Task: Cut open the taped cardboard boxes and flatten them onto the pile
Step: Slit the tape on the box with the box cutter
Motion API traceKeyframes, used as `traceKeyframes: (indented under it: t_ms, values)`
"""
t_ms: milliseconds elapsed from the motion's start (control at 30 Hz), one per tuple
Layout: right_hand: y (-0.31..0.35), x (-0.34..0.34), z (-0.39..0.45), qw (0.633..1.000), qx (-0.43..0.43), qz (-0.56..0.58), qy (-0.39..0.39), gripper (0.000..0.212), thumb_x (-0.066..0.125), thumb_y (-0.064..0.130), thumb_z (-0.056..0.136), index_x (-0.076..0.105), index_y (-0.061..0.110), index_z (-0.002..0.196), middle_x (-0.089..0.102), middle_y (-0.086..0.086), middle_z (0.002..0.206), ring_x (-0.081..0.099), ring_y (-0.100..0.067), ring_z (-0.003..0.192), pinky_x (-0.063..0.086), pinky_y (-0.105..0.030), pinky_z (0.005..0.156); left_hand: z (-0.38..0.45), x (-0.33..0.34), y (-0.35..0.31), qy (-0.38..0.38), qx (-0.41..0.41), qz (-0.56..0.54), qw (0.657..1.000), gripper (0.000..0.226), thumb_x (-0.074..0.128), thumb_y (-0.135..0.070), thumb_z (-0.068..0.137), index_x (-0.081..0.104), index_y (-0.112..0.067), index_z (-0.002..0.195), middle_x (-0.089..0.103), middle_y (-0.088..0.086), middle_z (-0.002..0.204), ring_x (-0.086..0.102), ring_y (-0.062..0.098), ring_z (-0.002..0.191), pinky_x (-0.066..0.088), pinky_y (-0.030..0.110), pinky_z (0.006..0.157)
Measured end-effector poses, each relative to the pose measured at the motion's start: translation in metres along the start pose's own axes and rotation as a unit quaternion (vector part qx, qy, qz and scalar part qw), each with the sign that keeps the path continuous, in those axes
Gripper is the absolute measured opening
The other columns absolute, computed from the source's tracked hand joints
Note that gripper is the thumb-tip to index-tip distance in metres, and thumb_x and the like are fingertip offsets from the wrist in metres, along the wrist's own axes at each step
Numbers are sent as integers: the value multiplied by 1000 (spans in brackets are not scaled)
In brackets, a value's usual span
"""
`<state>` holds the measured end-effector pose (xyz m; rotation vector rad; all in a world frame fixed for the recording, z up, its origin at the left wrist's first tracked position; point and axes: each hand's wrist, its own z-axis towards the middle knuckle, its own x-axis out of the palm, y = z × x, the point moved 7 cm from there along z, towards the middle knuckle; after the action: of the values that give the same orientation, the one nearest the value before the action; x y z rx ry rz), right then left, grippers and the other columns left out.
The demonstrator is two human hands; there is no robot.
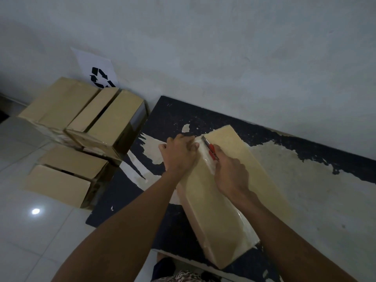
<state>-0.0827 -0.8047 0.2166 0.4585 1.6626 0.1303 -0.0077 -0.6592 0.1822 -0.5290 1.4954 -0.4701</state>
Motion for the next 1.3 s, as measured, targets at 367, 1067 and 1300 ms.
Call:
traceKeyframes:
  t_ms: [367,1067,1300]
  values:
    - [20,-8,5,995,3,-101,21,51,35,16,101,25,26,150,59,-13,117,59,-34,105,43,-41,82,0,1,0,2,-4,-1,1000,35,57,-46,95,63,-35,128,62,-11,126,50,15,112,31,39,96]
    - [16,-29,-34,982,2,-182,49,40,42,17,98,39,22,137,58,-7,119,60,-29,108,41,-36,79,-4,-5,-4,-7,6,-1,1000,32,59,-37,95,64,-37,128,64,-6,119,53,19,108,34,42,96]
    - [-6,-32,-81,977,25,-204,55,50,42,27,102,25,26,149,58,-3,116,60,-20,99,40,-31,74,-1,-1,-2,-13,24,32,999,34,56,-40,97,61,-35,130,64,-4,113,53,20,104,36,44,94]
